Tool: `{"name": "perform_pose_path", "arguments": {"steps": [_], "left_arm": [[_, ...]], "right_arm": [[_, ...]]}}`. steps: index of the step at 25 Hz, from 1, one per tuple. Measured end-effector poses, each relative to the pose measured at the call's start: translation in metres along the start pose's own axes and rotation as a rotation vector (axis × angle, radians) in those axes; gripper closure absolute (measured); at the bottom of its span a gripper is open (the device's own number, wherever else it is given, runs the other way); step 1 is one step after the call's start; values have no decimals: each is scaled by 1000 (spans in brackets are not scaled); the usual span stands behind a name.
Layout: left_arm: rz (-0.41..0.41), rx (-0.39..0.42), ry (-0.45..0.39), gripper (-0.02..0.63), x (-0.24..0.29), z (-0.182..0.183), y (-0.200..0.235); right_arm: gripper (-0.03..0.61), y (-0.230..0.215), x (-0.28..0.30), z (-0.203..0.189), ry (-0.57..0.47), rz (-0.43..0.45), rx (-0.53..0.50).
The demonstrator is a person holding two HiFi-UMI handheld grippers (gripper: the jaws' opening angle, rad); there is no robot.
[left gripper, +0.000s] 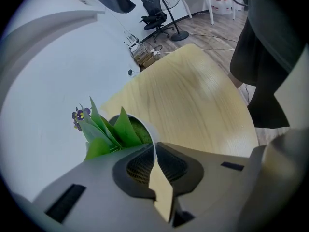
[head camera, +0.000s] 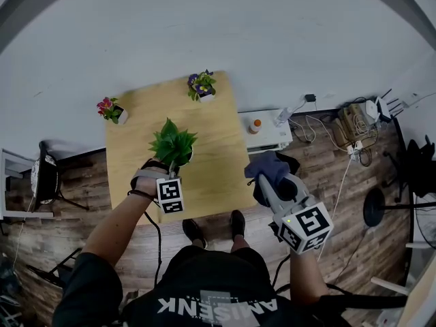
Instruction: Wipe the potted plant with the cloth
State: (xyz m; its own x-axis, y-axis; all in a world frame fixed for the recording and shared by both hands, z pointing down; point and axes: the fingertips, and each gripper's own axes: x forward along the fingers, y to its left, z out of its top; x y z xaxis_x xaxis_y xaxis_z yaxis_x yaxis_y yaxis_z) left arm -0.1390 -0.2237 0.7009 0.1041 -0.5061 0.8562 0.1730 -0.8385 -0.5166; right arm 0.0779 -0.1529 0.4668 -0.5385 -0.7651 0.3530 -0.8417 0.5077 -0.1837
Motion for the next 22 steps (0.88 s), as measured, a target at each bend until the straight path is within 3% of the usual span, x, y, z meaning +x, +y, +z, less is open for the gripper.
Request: {"name": "perform_pose_path", "arguments": {"steps": [4,7,12,18,22], "left_arm": [[-20,-3,-26,592,-10,2,2],[-24,-49,-64,592,-30,7,12],[-55,-148,-163,592,-91,26,38],[-68,-210,-242,592,-165,45,71],[-60,-205,-250,592,-201,50,90]], "right_arm": [[528,0,1,2,-4,12,-12],[528,4,1,6,-15,28,-19],[528,9,2,18,-48,48,-26],[528,21,5,44,-101,90,-59],[528,29,8,65,-143,126,-87]]}}
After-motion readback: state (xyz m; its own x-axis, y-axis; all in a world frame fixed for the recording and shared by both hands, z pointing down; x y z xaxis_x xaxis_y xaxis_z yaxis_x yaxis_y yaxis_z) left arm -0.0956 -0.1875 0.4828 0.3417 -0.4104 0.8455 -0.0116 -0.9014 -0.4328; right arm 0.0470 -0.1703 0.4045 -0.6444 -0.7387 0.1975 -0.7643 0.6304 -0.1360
